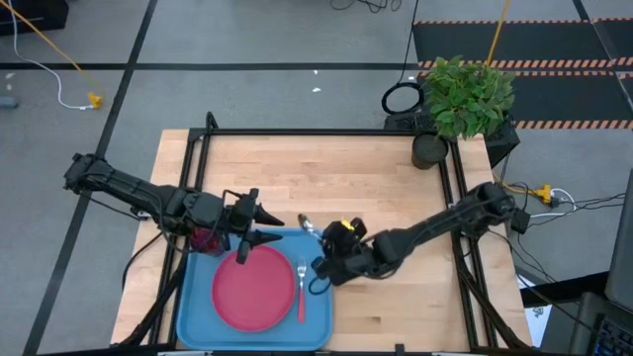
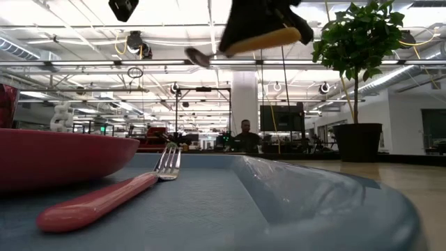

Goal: Pick and place plate/cup/fork/spoon on tray
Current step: Put the yellow spoon on the blue serving tray to the right of the pink fork

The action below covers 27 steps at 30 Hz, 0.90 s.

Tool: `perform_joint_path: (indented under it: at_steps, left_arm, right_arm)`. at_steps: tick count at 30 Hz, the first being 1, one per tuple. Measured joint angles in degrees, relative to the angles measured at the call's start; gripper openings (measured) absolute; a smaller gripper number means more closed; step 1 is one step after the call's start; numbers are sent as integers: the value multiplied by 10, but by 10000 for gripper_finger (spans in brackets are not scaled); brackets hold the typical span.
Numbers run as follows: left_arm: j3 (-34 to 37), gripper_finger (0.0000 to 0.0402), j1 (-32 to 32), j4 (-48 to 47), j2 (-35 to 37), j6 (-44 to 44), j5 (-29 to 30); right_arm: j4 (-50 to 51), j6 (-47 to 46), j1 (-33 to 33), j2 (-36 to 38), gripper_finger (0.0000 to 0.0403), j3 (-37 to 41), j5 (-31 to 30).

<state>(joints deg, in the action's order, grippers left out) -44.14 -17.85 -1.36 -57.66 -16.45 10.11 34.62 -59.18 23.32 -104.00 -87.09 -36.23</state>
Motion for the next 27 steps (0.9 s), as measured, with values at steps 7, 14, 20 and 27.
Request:
perform_joint_path:
  at_steps: [7, 14, 20, 27]
  left_arm:
    - [0, 172, -4, -2, 16, 6, 5]
    - [0, 172, -9, 5, 22, 14, 5]
    - [0, 172, -13, 3, 23, 19, 5]
    - [0, 172, -13, 3, 23, 18, 5]
  right_arm:
    - [-39, -3, 1, -12, 28, 1, -13]
    - [-135, -58, 40, -77, 30, 1, -18]
    - [-154, -136, 86, -113, 31, 1, -59]
    - [-162, -239, 122, -157, 31, 1, -149]
